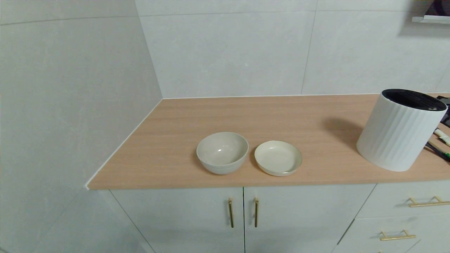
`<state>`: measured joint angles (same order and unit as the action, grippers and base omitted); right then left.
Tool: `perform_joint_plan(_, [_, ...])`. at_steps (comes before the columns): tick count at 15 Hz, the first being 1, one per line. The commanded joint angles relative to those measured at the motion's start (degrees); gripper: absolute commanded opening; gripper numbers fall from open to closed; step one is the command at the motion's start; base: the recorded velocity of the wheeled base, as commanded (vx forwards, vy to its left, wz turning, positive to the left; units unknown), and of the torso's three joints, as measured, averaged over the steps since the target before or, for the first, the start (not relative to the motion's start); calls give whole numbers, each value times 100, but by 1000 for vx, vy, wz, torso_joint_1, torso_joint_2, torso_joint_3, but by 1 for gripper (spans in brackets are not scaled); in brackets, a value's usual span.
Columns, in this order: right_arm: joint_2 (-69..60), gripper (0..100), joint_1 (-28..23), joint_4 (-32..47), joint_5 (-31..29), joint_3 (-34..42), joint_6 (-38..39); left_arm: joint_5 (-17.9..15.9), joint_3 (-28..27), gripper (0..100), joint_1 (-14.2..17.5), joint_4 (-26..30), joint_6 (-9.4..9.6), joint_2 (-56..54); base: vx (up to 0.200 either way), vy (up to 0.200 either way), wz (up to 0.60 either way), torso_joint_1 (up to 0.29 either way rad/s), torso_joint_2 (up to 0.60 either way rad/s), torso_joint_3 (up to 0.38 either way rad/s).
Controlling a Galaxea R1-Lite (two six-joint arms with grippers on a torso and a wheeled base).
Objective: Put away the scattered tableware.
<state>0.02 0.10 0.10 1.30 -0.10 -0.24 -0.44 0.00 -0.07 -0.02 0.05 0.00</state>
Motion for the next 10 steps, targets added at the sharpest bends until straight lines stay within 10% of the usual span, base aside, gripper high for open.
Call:
perform_joint_plan(1, [-2,100,-1,-1,1,1,-2,0,0,100,-1,2,-5,0,0,0,0,-242,535,290])
perform_joint_plan(10, [-2,100,8,-1,1,1,-2,0,0,100,-1,2,-5,0,0,0,0,-211,499,286])
